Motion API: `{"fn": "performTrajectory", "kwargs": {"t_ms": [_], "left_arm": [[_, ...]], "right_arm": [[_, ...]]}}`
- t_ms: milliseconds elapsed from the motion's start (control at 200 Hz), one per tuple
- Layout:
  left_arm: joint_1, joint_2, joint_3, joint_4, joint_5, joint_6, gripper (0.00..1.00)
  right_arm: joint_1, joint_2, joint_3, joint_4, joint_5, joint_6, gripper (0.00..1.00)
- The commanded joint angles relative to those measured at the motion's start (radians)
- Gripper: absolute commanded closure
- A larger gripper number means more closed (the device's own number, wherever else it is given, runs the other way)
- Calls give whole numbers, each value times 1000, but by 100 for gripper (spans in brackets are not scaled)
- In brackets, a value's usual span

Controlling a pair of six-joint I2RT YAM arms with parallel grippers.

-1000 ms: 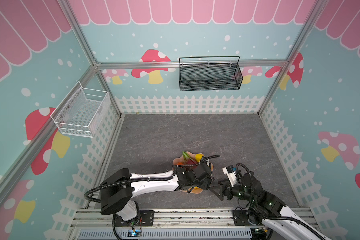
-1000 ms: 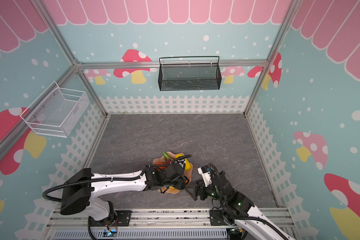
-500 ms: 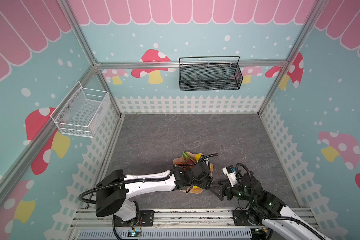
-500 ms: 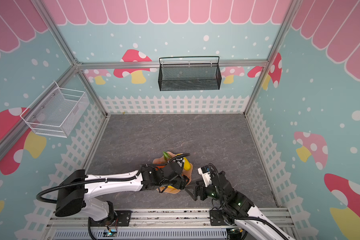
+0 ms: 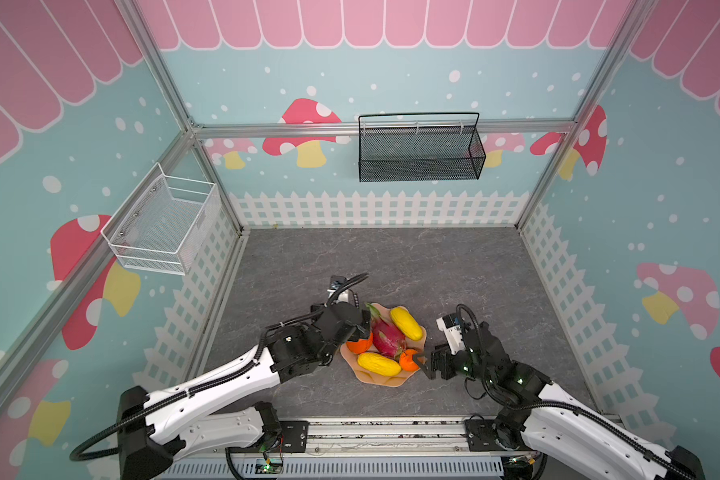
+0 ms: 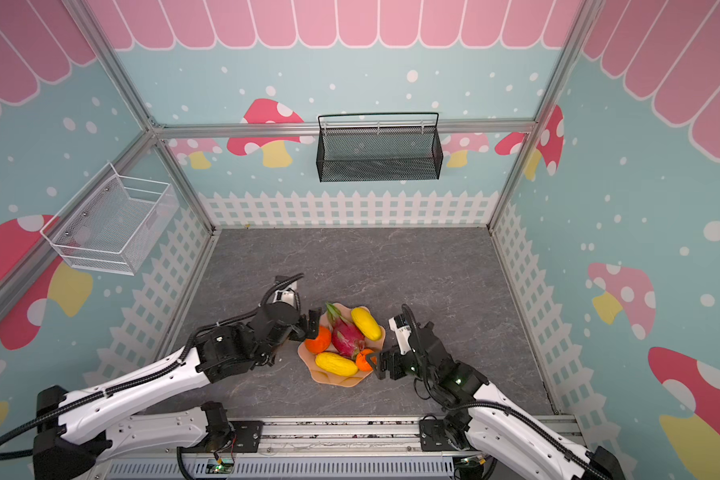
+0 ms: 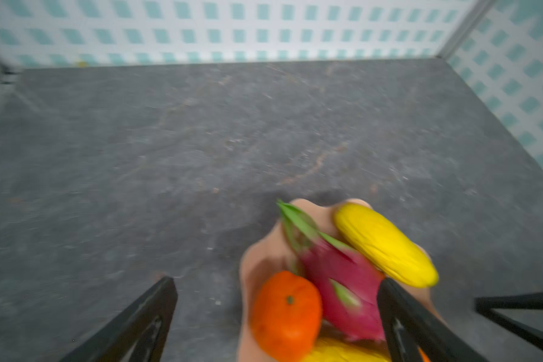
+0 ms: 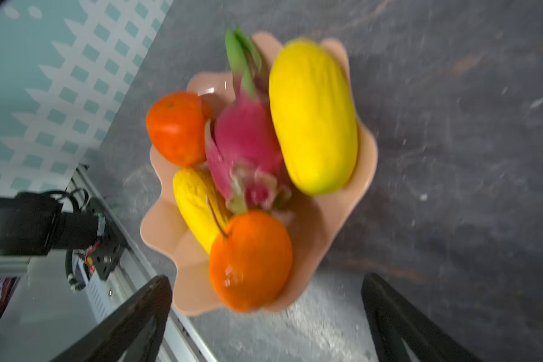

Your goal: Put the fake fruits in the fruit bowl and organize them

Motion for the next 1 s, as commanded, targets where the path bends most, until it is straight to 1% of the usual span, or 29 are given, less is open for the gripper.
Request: {"fn": "performTrajectory", "kwargs": {"t_ms": [0, 55, 115, 165, 210, 245, 310, 320, 340, 370, 415, 485, 530, 565, 585, 615, 640, 660, 690, 710, 755, 781, 806, 821, 846, 876, 926, 951, 996], "left_arm": [[90, -106, -107, 79, -140, 170, 0], [151, -166, -179, 192, -164, 231, 0], [233, -227, -268, 310, -198, 268, 0], [311, -266, -349, 416, -191, 282, 0], [381, -277, -419, 505, -180, 275, 0], [439, -268, -464, 560, -160, 265, 0], [530, -201, -523, 672, -148, 266, 1], [551, -190, -515, 673, -154, 257, 0], [580, -172, -483, 602, -139, 233, 0], [607, -139, -471, 611, -132, 275, 0], [626, -93, -481, 681, -125, 311, 0], [685, 5, -530, 857, -40, 324, 0], [730, 90, -568, 1003, 13, 329, 0], [767, 161, -583, 1110, 33, 345, 1], [776, 183, -564, 1115, 26, 338, 0], [788, 196, -537, 1074, 54, 347, 0], [794, 215, -537, 1114, 64, 369, 0], [796, 233, -550, 1173, 68, 383, 0], [800, 268, -581, 1290, 82, 402, 0], [807, 298, -602, 1399, 93, 416, 0], [825, 381, -642, 1602, 129, 433, 0], [836, 426, -641, 1637, 141, 411, 1], [847, 463, -639, 1686, 174, 431, 0], [846, 469, -637, 1693, 196, 438, 0], [845, 461, -629, 1643, 236, 435, 0], [846, 473, -617, 1613, 245, 435, 0], [846, 547, -631, 1740, 230, 450, 0], [847, 558, -640, 1783, 228, 453, 0], [847, 508, -630, 1692, 235, 431, 0]], "right_arm": [[-131, 148, 153, 162, -103, -118, 2], [-222, 226, 208, 196, -184, -153, 2], [-344, 272, 237, 225, -210, -151, 2], [-450, 283, 225, 284, -204, -130, 2], [-532, 279, 202, 328, -151, -120, 2], [-587, 266, 172, 369, -83, -123, 2], [-667, 230, 95, 453, 52, -133, 2], [-676, 226, 81, 470, 69, -138, 2], [-694, 214, 52, 502, 112, -146, 2], [-715, 201, 4, 553, 176, -165, 2], [-731, 188, -67, 652, 252, -209, 2], [-737, 198, -209, 880, 381, -316, 2], [-738, 226, -286, 1028, 403, -389, 2], [-738, 267, -316, 1096, 411, -429, 2], [-737, 294, -323, 1117, 416, -444, 2], [-738, 336, -323, 1128, 412, -466, 2], [-737, 367, -322, 1141, 402, -488, 2], [-739, 391, -318, 1169, 399, -496, 2], [-738, 408, -296, 1143, 387, -505, 2], [-738, 413, -293, 1150, 370, -518, 2], [-738, 437, -325, 1275, 355, -544, 2], [-738, 452, -340, 1333, 365, -549, 2], [-739, 468, -346, 1380, 366, -559, 2], [-739, 479, -346, 1397, 364, -568, 2], [-740, 497, -343, 1418, 352, -579, 2], [-744, 522, -332, 1431, 318, -578, 2], [-744, 578, -322, 1480, 227, -594, 2], [-740, 610, -325, 1523, 189, -620, 2], [-738, 681, -331, 1595, 169, -633, 2]]}}
